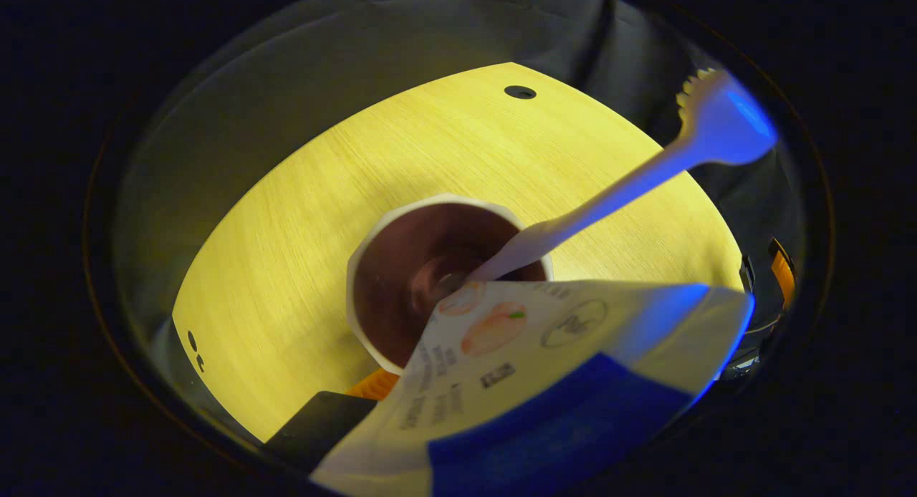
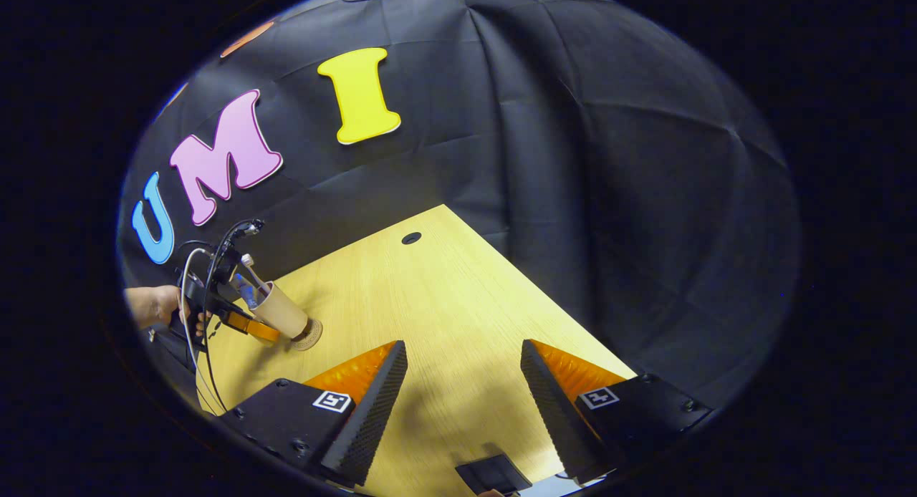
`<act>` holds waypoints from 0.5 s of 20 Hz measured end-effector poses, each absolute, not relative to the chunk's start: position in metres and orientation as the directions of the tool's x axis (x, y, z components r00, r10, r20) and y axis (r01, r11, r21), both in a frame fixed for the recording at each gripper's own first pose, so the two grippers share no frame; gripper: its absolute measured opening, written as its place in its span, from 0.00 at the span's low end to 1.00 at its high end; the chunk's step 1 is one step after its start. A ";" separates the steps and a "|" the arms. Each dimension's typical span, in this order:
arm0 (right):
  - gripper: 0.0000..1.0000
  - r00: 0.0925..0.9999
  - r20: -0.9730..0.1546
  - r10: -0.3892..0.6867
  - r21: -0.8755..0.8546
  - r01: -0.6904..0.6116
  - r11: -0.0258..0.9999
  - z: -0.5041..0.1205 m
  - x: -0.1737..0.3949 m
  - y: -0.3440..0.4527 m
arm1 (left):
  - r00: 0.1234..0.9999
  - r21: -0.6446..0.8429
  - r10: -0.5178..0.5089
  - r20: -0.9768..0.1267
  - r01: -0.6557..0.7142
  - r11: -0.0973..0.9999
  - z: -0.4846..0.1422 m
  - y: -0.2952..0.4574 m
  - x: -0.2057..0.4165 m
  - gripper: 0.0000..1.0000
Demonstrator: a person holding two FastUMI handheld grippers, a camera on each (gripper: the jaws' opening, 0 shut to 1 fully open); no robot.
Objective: Put the toothbrush and toothpaste on the desktop into the cup, then pick up the cup and place it on the coaster on the desktop.
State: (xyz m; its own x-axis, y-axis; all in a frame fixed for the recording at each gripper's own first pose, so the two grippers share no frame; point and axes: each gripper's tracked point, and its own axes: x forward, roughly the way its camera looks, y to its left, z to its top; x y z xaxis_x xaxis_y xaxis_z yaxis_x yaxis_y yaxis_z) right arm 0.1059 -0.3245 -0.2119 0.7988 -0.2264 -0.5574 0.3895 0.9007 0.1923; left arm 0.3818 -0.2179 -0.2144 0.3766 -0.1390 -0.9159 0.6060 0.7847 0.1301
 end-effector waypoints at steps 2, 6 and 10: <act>0.98 0.794 -0.556 -0.244 0.182 0.403 0.897 -0.212 0.102 -0.331 | 0.369 0.140 -0.123 -0.921 0.609 0.781 -0.219 -0.223 0.381 0.71; 0.98 0.788 -0.561 -0.251 0.182 0.414 0.892 -0.214 0.091 -0.333 | 0.356 0.130 -0.122 -0.926 0.608 0.783 -0.227 -0.230 0.374 0.72; 0.98 0.794 -0.564 -0.225 0.193 0.391 0.900 -0.213 0.089 -0.324 | 0.346 0.144 -0.088 -0.934 0.591 0.794 -0.234 -0.230 0.371 0.72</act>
